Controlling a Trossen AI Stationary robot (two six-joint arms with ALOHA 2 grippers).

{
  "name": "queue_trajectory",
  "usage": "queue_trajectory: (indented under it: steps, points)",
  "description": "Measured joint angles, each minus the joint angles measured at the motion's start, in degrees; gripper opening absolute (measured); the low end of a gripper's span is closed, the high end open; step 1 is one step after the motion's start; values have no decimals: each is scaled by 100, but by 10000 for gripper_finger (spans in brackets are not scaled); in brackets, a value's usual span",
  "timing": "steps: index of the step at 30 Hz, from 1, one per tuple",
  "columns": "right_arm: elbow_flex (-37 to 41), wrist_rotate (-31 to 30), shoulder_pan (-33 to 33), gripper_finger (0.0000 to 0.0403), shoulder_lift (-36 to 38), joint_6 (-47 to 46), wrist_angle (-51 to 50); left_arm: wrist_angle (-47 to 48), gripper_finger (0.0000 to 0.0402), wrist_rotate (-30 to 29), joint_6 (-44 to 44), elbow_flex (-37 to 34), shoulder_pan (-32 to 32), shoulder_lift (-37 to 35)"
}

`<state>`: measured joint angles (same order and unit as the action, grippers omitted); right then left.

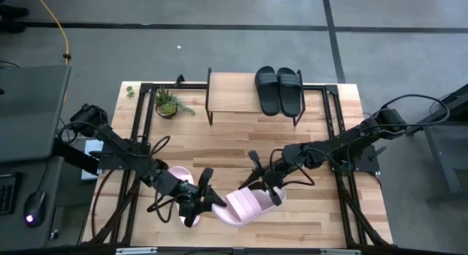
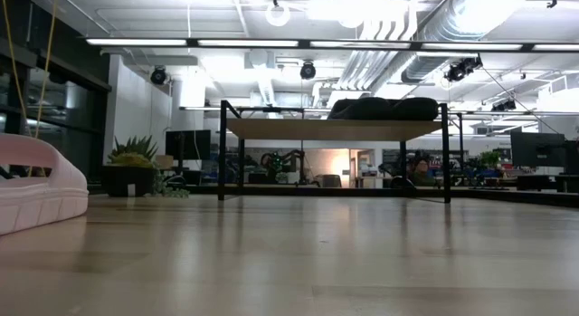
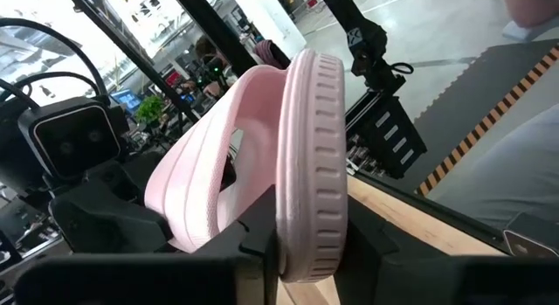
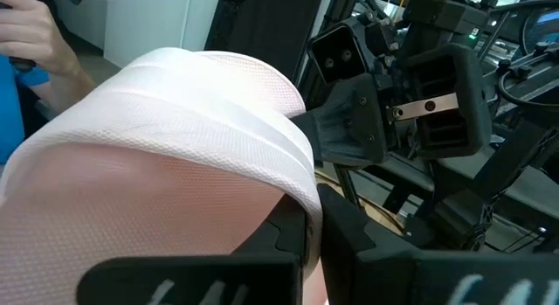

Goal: Pick and place slides into the shelf
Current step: Put the right pink slipper on the shelf

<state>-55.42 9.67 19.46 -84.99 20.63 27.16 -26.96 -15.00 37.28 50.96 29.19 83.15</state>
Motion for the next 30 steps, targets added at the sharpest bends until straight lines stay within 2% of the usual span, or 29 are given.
queue_trajectory:
  steps: [6,14,17,23,30]
  points:
    - [0,-25,0,16,0,43,-53,1,37,0,0,0,0,0]
    - [0,-370,2,72,0,-3,-122,16,61,0,-20,0,2,0]
    - [0,-380,4,85,2,-3,-122,15,57,0,-20,0,2,0]
    - [0,-523,3,96,2,-14,-166,15,40,-4,-20,0,2,0]
    - [0,-805,4,97,7,-14,-388,22,58,-15,-42,-2,2,0]
